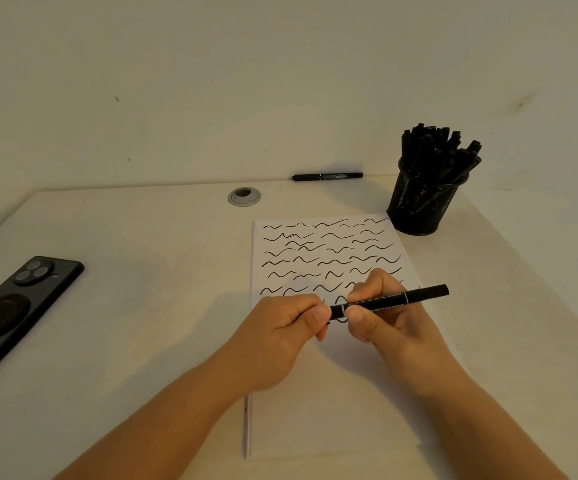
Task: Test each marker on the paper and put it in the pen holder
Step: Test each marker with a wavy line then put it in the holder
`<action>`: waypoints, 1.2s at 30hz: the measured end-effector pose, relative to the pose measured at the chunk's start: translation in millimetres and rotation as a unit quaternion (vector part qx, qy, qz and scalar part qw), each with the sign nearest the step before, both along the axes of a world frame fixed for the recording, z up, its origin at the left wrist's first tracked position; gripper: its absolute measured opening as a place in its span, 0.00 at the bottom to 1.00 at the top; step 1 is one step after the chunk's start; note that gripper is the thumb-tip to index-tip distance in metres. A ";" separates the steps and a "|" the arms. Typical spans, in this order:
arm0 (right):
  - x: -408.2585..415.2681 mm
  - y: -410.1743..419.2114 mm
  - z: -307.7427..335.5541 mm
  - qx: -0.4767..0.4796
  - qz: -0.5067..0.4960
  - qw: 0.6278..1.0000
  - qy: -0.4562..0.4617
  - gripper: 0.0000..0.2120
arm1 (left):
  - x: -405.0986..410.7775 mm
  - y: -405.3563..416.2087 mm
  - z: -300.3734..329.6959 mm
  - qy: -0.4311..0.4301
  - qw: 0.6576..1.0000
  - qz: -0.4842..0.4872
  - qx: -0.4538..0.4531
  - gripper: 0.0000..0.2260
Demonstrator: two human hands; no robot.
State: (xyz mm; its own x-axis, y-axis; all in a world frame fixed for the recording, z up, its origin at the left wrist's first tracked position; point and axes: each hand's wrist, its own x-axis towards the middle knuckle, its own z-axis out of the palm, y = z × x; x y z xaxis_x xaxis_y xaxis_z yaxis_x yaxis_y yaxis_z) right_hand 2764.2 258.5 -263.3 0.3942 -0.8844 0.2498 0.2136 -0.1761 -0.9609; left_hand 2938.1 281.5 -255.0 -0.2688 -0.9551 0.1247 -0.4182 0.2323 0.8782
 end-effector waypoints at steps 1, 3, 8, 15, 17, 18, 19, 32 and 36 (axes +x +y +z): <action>-0.2 0.5 0.5 -0.005 0.003 1.000 0.008 0.04 | 0.5 -0.6 -0.6 0.007 1.000 -0.010 0.015 0.15; -0.2 1.5 1.0 -0.017 0.003 1.000 0.021 0.07 | 1.4 -1.8 -1.2 0.023 0.998 -0.032 0.046 0.15; 1.8 1.1 1.6 -0.017 -0.023 0.999 0.031 0.04 | 4.0 -4.5 -0.3 0.009 0.999 -0.028 0.033 0.14; -5.0 -6.6 7.4 0.030 -0.105 0.994 -0.026 0.07 | 11.0 -8.7 6.7 0.018 1.000 0.011 -0.018 0.11; -11.2 -9.0 10.3 0.037 -0.133 0.990 -0.013 0.11 | 17.0 -10.7 7.8 0.029 0.997 0.059 -0.032 0.10; -14.2 -10.3 11.9 0.028 -0.144 0.989 0.021 0.13 | 19.9 -12.2 8.5 0.039 0.995 0.083 -0.038 0.09; -16.9 -11.7 13.8 0.013 -0.152 0.986 0.067 0.13 | 22.2 -13.7 9.2 0.048 0.993 0.104 -0.043 0.08; -7.5 -31.1 66.6 -0.313 -0.128 0.811 0.478 0.10 | -5.3 -41.7 59.1 -0.141 0.979 0.049 -0.136 0.03; -20.9 -46.7 70.6 -0.283 -0.132 0.809 0.498 0.09 | -10.8 -66.0 75.2 -0.159 0.978 0.036 -0.133 0.06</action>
State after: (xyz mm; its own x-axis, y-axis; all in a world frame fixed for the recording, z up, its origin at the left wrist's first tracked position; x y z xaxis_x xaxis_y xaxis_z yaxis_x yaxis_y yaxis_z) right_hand 2743.4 211.9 -192.7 0.4658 -0.8251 0.3196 -0.7333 -0.5621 -0.3824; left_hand 2927.3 215.5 -179.8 -0.2672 -0.9180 0.2932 -0.6840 0.3950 0.6133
